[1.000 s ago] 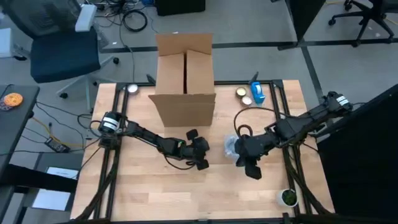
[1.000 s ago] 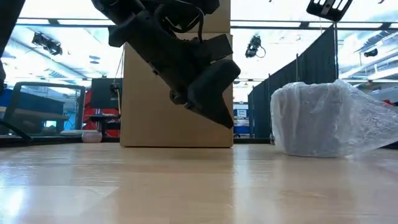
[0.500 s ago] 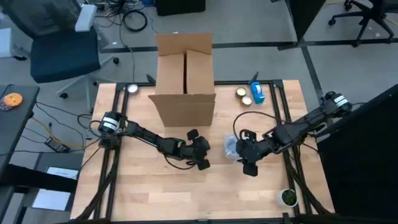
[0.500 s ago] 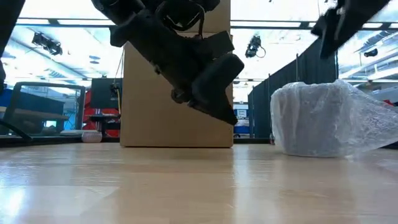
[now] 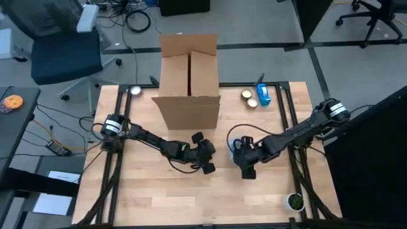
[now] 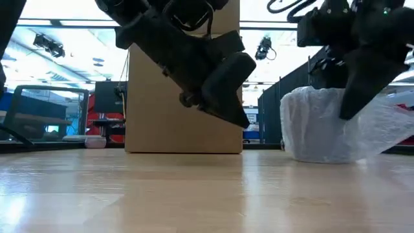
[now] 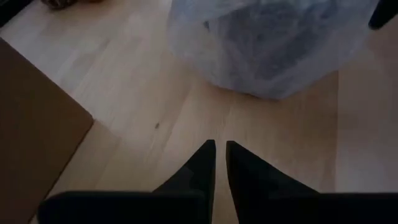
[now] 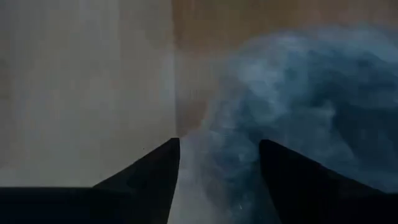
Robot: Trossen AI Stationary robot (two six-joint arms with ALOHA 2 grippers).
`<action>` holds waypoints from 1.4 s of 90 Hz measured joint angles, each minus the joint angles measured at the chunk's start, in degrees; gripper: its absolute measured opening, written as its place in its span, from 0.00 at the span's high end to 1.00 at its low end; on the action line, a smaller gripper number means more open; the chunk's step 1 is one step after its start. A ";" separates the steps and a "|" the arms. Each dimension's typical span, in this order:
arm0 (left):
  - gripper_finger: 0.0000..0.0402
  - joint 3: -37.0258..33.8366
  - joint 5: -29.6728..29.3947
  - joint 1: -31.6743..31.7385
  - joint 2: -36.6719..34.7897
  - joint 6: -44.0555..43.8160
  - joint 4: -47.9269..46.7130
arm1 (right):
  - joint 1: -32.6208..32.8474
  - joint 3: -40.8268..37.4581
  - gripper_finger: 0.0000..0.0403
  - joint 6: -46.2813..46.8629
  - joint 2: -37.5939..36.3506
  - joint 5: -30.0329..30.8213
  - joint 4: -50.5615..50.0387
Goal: Wrap mug
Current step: Put the wrapped blue mug into the box
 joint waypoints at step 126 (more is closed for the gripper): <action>0.94 -8.31 -0.28 0.17 0.02 0.56 14.33 | 2.06 57.47 0.99 -40.37 2.21 22.65 -0.73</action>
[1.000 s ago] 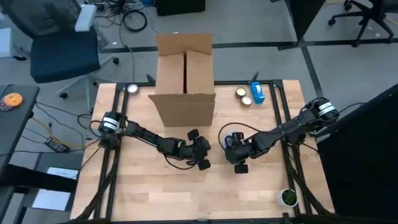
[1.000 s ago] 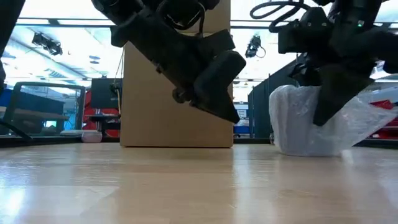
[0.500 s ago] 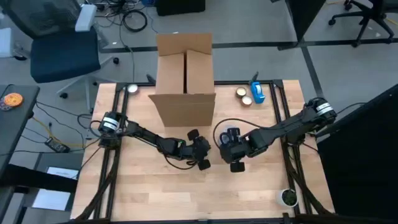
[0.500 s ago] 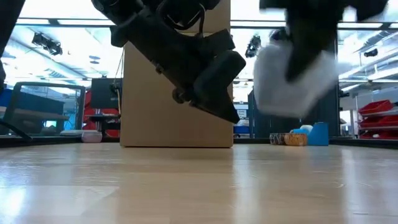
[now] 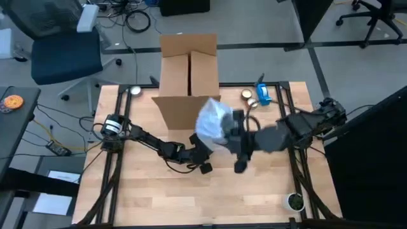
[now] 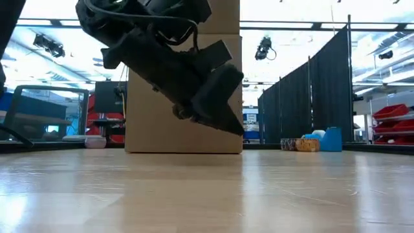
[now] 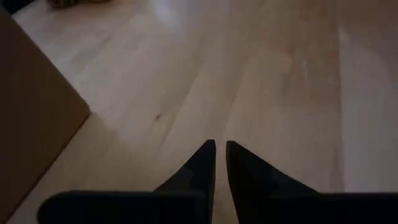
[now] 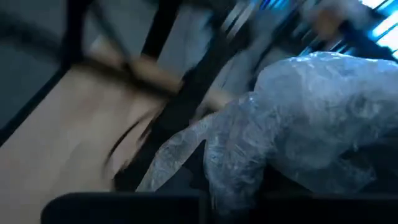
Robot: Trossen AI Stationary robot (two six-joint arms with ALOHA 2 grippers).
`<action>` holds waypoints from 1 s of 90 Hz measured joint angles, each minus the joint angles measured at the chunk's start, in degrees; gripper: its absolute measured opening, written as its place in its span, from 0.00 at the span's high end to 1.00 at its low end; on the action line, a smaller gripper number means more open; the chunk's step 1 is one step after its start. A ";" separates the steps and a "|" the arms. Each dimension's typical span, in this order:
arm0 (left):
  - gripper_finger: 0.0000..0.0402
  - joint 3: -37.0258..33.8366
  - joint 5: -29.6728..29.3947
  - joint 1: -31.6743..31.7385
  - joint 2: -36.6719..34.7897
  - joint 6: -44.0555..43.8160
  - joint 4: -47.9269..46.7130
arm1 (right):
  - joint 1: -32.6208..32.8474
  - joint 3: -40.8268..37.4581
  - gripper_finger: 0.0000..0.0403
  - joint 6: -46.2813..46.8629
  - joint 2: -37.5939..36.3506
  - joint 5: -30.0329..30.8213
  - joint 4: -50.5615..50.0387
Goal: Wrap mug
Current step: Put the wrapped blue mug into the box
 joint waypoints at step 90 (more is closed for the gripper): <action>0.94 0.01 -2.61 0.90 3.73 14.91 11.41 | -44.03 0.02 0.98 1.25 16.39 -28.49 9.34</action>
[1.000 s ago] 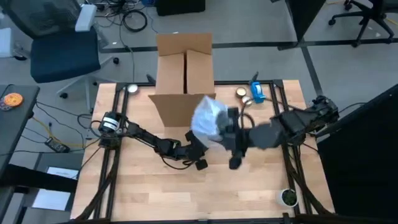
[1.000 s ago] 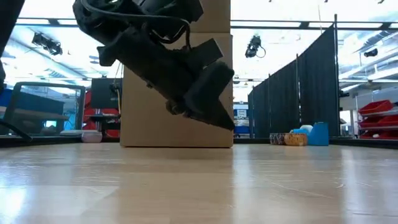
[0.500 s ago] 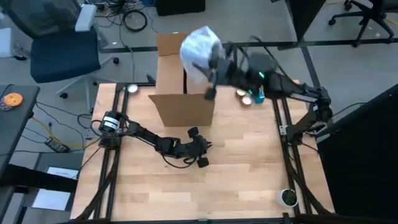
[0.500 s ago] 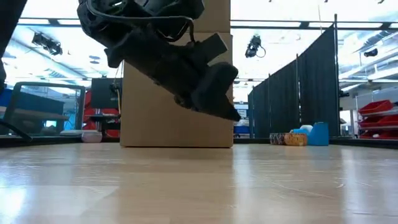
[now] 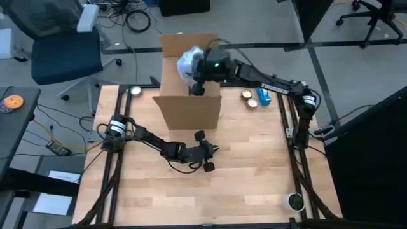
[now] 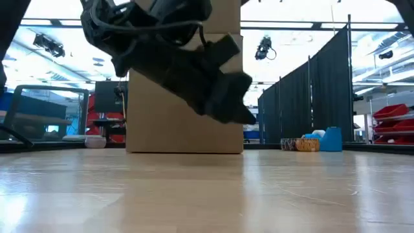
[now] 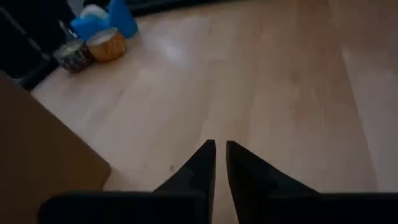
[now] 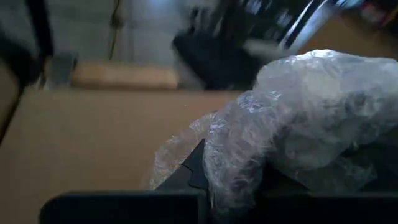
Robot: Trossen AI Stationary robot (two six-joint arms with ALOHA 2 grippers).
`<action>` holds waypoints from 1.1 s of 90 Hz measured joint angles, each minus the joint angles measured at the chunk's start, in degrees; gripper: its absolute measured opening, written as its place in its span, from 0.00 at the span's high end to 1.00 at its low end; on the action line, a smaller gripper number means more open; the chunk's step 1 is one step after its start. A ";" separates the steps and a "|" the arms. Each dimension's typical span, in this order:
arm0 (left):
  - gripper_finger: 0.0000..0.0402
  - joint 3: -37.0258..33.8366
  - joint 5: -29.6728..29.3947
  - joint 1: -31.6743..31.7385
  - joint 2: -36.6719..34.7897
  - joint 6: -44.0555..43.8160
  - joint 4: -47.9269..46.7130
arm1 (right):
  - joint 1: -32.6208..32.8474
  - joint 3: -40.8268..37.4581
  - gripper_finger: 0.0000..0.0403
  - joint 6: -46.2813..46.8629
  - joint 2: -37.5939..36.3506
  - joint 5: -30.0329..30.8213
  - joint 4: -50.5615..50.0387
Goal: Wrap mug
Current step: Put the wrapped blue mug into the box
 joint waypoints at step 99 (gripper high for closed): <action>0.94 0.46 -0.17 -0.72 0.93 16.26 15.96 | 2.31 0.11 0.98 26.95 -11.62 1.72 -40.43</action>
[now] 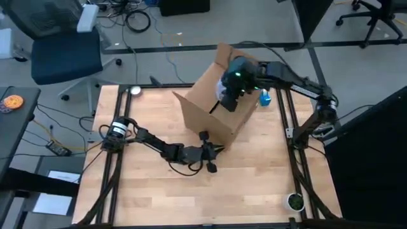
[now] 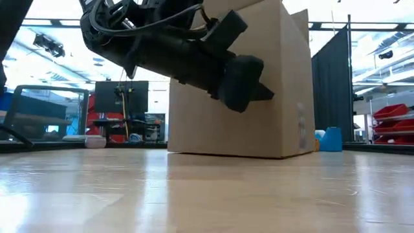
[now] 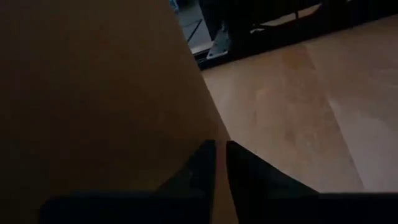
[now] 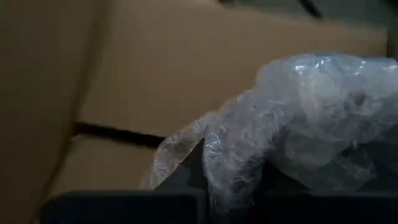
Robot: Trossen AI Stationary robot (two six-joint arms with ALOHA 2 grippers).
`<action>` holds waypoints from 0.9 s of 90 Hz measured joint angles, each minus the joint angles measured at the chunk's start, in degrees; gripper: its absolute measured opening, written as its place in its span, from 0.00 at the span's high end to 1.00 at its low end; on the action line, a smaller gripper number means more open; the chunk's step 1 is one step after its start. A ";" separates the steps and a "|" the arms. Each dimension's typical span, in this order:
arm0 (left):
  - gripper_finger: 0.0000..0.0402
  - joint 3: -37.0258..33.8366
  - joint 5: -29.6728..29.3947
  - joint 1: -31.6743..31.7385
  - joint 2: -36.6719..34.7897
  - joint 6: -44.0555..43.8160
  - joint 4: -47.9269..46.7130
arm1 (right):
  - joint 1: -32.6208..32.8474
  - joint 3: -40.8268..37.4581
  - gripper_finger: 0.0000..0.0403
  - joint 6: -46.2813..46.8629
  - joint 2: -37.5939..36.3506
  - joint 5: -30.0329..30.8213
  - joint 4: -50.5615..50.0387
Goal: Wrap mug
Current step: Put the wrapped blue mug into the box
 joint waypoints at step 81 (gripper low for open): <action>0.94 0.00 -0.02 -1.66 -0.02 -1.86 -3.38 | -2.03 0.11 0.79 1.52 18.85 -8.06 -8.54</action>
